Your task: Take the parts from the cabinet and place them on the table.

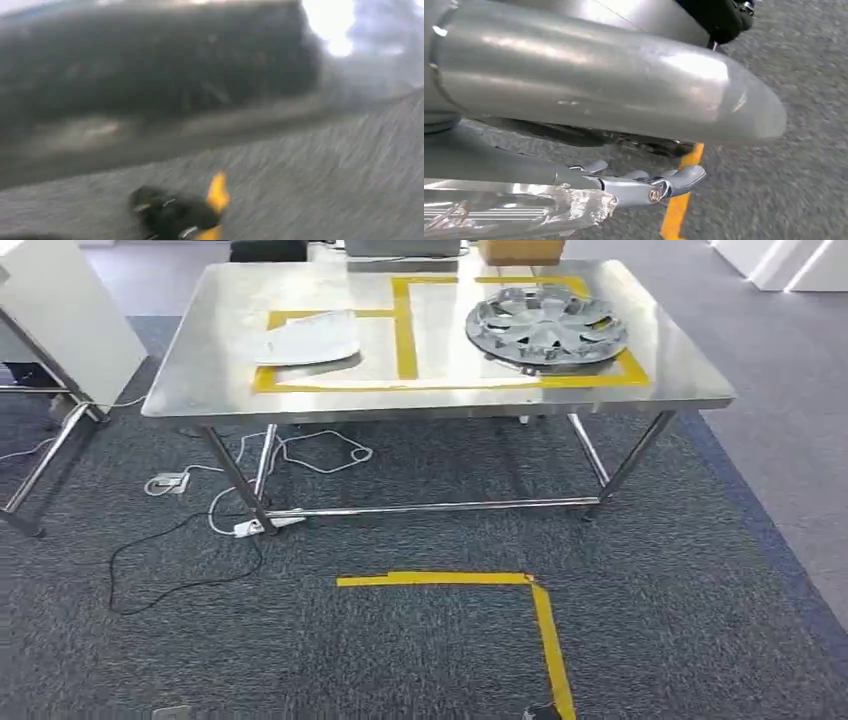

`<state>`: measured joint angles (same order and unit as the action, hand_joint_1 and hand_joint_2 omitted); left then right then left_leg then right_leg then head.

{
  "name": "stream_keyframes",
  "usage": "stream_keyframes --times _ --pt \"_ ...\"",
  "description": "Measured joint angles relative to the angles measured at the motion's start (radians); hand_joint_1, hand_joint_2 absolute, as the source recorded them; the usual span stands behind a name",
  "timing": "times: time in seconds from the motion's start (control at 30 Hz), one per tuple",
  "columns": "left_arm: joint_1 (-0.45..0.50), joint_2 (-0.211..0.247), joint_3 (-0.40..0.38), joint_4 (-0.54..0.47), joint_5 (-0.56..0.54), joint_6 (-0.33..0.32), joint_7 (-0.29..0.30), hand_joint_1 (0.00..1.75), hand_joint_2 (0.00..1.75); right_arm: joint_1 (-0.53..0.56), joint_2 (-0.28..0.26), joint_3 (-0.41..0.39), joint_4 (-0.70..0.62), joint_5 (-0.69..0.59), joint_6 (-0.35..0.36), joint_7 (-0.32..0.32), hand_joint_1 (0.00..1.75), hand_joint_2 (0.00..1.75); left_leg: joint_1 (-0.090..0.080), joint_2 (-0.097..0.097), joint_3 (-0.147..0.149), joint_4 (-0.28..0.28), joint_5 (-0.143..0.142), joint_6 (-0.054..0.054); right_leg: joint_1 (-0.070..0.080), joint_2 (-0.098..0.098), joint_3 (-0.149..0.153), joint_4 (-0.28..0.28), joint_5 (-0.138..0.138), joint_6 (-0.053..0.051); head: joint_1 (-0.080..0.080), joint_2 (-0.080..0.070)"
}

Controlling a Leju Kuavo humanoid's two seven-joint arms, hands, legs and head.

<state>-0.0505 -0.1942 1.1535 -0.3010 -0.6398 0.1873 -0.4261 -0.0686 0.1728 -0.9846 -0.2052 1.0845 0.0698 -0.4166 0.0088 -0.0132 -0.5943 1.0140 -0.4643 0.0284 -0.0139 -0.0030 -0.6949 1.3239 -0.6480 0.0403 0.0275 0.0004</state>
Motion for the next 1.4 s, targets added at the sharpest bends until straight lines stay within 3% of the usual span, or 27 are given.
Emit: stream_keyframes --times 0.1,0.13,0.17,0.2,0.3,0.33,0.37,0.4,0.47,0.5,0.53,0.6,0.63,0.67,0.7,0.8,0.83,0.9,1.0,1.03,1.1,1.13,1.17,1.2,1.27,1.33,1.4 --pt "0.009 -0.014 -0.031 0.013 -0.034 0.006 0.031 0.00 0.00 -0.001 0.006 0.000 0.000 -0.004 0.000 0.000 0.00 0.00 -0.010 -0.034 -0.034 0.000 0.031 -0.001 0.013 0.015 0.111 -0.131 0.100 -0.030 0.001 0.000" --pt "0.009 -0.019 -0.038 0.016 -0.042 0.007 0.037 0.00 0.00 -0.001 0.007 0.000 0.000 -0.005 -0.001 0.000 0.00 0.00 -0.011 -0.047 -0.041 0.001 0.041 -0.002 0.018 0.052 0.183 -0.234 0.109 -0.048 -0.001 0.000" --pt "0.008 -0.024 -0.049 0.018 -0.051 0.009 0.047 0.00 0.00 -0.002 0.007 0.000 0.000 -0.006 -0.002 0.000 0.00 0.00 -0.017 -0.056 -0.046 0.002 0.048 -0.006 0.022 0.084 0.242 -0.321 0.076 -0.063 -0.001 0.000" --pt "0.008 -0.026 -0.057 0.018 -0.061 0.011 0.052 0.00 0.00 -0.001 0.008 0.000 0.000 -0.006 -0.002 -0.001 0.00 0.00 -0.016 -0.066 -0.050 0.003 0.059 -0.008 0.016 0.079 0.261 -0.351 0.072 -0.047 -0.003 0.000" --pt "0.017 -0.029 -0.074 0.023 -0.078 0.016 0.061 0.00 0.00 -0.001 0.011 0.000 0.000 -0.008 -0.003 -0.003 0.00 0.00 -0.015 -0.098 -0.055 -0.007 0.083 -0.031 0.020 0.051 0.245 -0.359 0.086 -0.048 0.003 0.000" --pt "0.019 -0.029 -0.075 0.024 -0.081 0.018 0.062 0.00 0.00 -0.002 0.015 -0.001 0.000 -0.008 -0.004 -0.003 0.00 0.00 -0.013 -0.075 -0.060 0.005 0.068 -0.029 0.012 0.031 0.244 -0.366 0.098 -0.052 0.004 0.000" --pt "0.020 -0.030 -0.078 0.024 -0.082 0.019 0.063 0.00 0.00 -0.002 0.015 -0.001 0.000 -0.008 -0.004 -0.003 0.00 0.00 -0.013 -0.036 -0.074 0.040 0.018 -0.032 0.012 0.024 0.236 -0.367 0.105 -0.064 -0.004 0.000" --pt "0.020 -0.031 -0.081 0.024 -0.082 0.019 0.063 0.00 0.00 0.002 0.016 -0.001 0.000 -0.008 -0.004 -0.003 0.00 0.00 -0.010 -0.016 -0.092 0.098 -0.036 -0.039 0.013 0.008 0.232 -0.366 0.109 -0.063 -0.011 0.000" --pt "0.017 -0.030 -0.084 0.025 -0.083 0.019 0.063 0.00 0.00 0.010 0.016 -0.001 0.000 -0.008 -0.003 -0.003 0.00 0.00 -0.003 0.000 -0.135 0.249 -0.117 -0.053 0.014 -0.027 0.222 -0.365 0.115 -0.061 -0.009 0.000" --pt "0.019 -0.030 -0.087 0.025 -0.083 0.019 0.063 0.00 0.00 0.011 0.016 -0.001 0.000 -0.008 -0.004 -0.003 0.00 0.00 0.001 0.002 -0.141 0.292 -0.123 -0.058 0.013 -0.042 0.217 -0.364 0.117 -0.059 -0.010 0.000" --pt "0.022 -0.030 -0.090 0.025 -0.083 0.019 0.063 0.00 0.00 0.011 0.016 -0.001 0.000 -0.008 -0.004 -0.003 0.00 0.00 0.005 0.005 -0.121 0.288 -0.106 -0.063 0.013 -0.058 0.213 -0.362 0.119 -0.055 -0.010 0.000" --pt "0.025 -0.029 -0.096 0.025 -0.083 0.019 0.063 0.00 0.00 0.010 0.017 -0.001 0.000 -0.008 -0.004 -0.003 0.00 0.00 0.012 0.019 -0.023 0.153 -0.044 -0.068 0.010 -0.084 0.210 -0.358 0.120 -0.050 -0.009 0.000" --pt "0.024 -0.029 -0.097 0.025 -0.083 0.019 0.063 0.00 0.00 0.008 0.018 -0.001 0.000 -0.008 -0.004 -0.003 0.00 0.00 0.013 0.047 0.042 0.056 -0.017 -0.070 0.010 -0.096 0.214 -0.353 0.118 -0.046 -0.010 0.000" --pt "0.021 -0.030 -0.098 0.026 -0.083 0.019 0.063 0.00 0.00 0.007 0.018 -0.001 0.000 -0.008 -0.004 -0.003 0.00 0.00 0.007 0.093 0.073 0.003 -0.043 -0.068 0.016 -0.106 0.213 -0.348 0.116 -0.040 -0.011 0.000" --pt "0.021 -0.029 -0.098 0.026 -0.083 0.019 0.063 0.00 0.00 0.005 0.018 -0.001 0.000 -0.008 -0.004 -0.003 0.00 0.00 0.002 0.088 0.067 0.006 -0.027 -0.043 0.018 -0.112 0.207 -0.342 0.117 -0.034 -0.008 0.000" --pt "0.025 -0.029 -0.098 0.027 -0.083 0.019 0.063 0.00 0.00 -0.001 0.019 -0.001 0.000 -0.008 -0.004 -0.003 0.00 0.00 -0.001 0.064 0.054 -0.002 -0.031 -0.025 0.019 -0.135 0.218 -0.342 0.119 -0.022 -0.006 0.000" --pt "0.024 -0.030 -0.098 0.027 -0.083 0.019 0.063 0.00 0.00 -0.001 0.019 -0.001 0.000 -0.008 -0.004 -0.003 0.00 0.00 0.007 0.053 0.054 -0.009 -0.024 -0.014 0.014 -0.120 0.210 -0.337 0.107 -0.012 -0.008 0.000" --pt "0.021 -0.030 -0.098 0.027 -0.083 0.019 0.063 0.00 0.00 0.000 0.019 -0.001 0.000 -0.008 -0.004 -0.003 0.00 0.00 0.006 0.033 0.041 -0.008 -0.015 -0.001 0.010 -0.026 0.171 -0.249 0.043 -0.004 0.003 0.000" --pt "0.021 -0.032 -0.098 0.027 -0.087 0.021 0.063 0.00 0.00 0.005 0.019 -0.002 0.000 -0.008 -0.004 -0.003 0.00 0.00 0.002 -0.005 0.021 -0.007 -0.002 0.007 0.009 0.001 0.063 -0.020 -0.048 -0.005 0.005 0.000" --pt "0.023 -0.031 -0.099 0.027 -0.095 0.024 0.063 0.00 0.00 0.006 0.019 -0.002 0.000 -0.008 -0.005 -0.003 0.00 0.00 0.001 -0.018 0.018 -0.007 0.002 0.006 0.010 0.001 0.059 -0.016 -0.035 -0.008 0.005 0.000" --pt "0.025 -0.032 -0.104 0.028 -0.118 0.031 0.063 0.00 0.00 0.005 0.019 -0.003 0.000 -0.008 -0.008 -0.003 0.00 0.00 0.000 -0.046 0.017 -0.007 0.007 0.002 0.010 0.009 0.118 -0.142 0.053 -0.015 0.005 0.000" --pt "0.024 -0.033 -0.108 0.028 -0.125 0.034 0.063 0.00 0.00 0.005 0.019 -0.004 0.000 -0.008 -0.008 -0.003 0.00 0.00 0.000 -0.061 0.017 -0.007 0.010 -0.002 0.009 0.029 0.169 -0.244 0.102 -0.021 0.005 0.000" --pt "0.023 -0.035 -0.111 0.028 -0.130 0.037 0.063 0.00 0.00 0.005 0.019 -0.004 0.000 -0.009 -0.010 -0.003 0.00 0.00 0.002 -0.072 0.015 -0.007 0.014 -0.005 0.009 0.078 0.203 -0.317 0.117 -0.027 0.006 0.000" --pt "0.021 -0.039 -0.117 0.029 -0.134 0.040 0.063 0.00 0.00 0.005 0.019 -0.004 0.000 -0.011 -0.012 -0.003 0.00 0.00 -0.005 -0.082 0.008 -0.001 0.017 -0.011 0.006 0.098 0.210 -0.340 0.109 -0.028 0.003 0.000" --pt "0.022 -0.042 -0.122 0.029 -0.137 0.044 0.063 0.00 0.00 0.006 0.019 -0.005 0.000 -0.015 -0.015 -0.002 0.00 0.00 0.004 -0.102 -0.004 -0.004 0.027 -0.026 0.011 0.080 0.205 -0.340 0.106 -0.024 0.005 0.000" --pt "0.028 -0.045 -0.123 0.029 -0.138 0.047 0.063 0.00 0.00 0.006 0.019 -0.006 0.000 -0.017 -0.016 -0.002 0.00 0.00 0.004 -0.125 -0.011 -0.005 0.037 -0.041 0.006 0.056 0.211 -0.350 0.121 -0.037 0.005 0.000" --pt "0.029 -0.048 -0.123 0.030 -0.145 0.048 0.062 0.00 0.00 0.004 0.020 -0.008 -0.002 -0.018 -0.016 -0.007 0.00 0.00 0.002 -0.032 -0.040 0.058 -0.024 -0.046 0.005 0.028 0.211 -0.355 0.130 -0.047 -0.006 0.000"
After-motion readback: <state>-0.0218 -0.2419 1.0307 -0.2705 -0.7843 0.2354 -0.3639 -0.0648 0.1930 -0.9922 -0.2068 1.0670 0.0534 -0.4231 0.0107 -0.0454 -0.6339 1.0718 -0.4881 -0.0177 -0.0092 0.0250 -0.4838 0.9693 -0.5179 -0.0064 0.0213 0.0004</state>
